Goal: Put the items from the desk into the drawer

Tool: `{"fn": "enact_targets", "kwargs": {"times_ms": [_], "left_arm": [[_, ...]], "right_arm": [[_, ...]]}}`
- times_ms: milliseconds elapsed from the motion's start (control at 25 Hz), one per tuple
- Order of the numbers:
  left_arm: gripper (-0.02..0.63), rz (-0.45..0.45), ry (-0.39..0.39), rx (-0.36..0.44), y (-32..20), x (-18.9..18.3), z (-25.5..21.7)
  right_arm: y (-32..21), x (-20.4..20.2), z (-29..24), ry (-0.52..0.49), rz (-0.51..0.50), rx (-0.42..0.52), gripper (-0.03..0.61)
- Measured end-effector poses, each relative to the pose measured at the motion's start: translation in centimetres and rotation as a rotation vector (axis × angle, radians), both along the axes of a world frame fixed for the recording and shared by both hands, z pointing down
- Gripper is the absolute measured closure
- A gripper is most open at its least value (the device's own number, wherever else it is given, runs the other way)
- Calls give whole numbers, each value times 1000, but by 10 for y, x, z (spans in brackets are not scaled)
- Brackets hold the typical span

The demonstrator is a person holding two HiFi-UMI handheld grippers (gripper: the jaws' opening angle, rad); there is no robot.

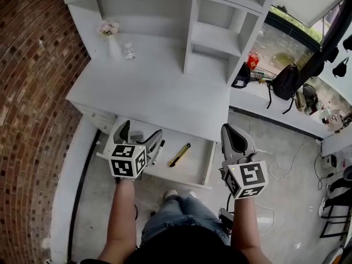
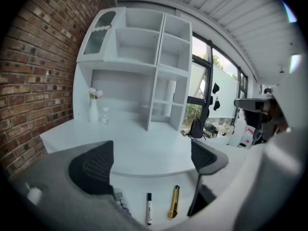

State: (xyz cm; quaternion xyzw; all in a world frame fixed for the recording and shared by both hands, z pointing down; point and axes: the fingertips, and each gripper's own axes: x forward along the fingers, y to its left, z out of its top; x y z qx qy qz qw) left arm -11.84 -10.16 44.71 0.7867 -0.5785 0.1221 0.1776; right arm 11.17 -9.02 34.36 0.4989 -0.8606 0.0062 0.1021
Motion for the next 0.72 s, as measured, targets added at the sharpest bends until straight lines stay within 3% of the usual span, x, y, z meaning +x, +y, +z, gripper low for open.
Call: {"fn": "enact_targets", "kwargs": {"times_ms": [200,360,400,720], "left_arm": [[262,10,-73,173,16,2,-59],[582,-24,-147,309,33,4,-99],[615,-39,-147,332,37,3,-108],[615,-167,-188,478,73,8,-176]], "right_arm": [[6,-1,-15,-10,-49,41,569],[12,3,-22,-21,-85,52,569],[13,4,-26,-21,-97,58,569],[27,27,-64,-35,-160,144,569]]}}
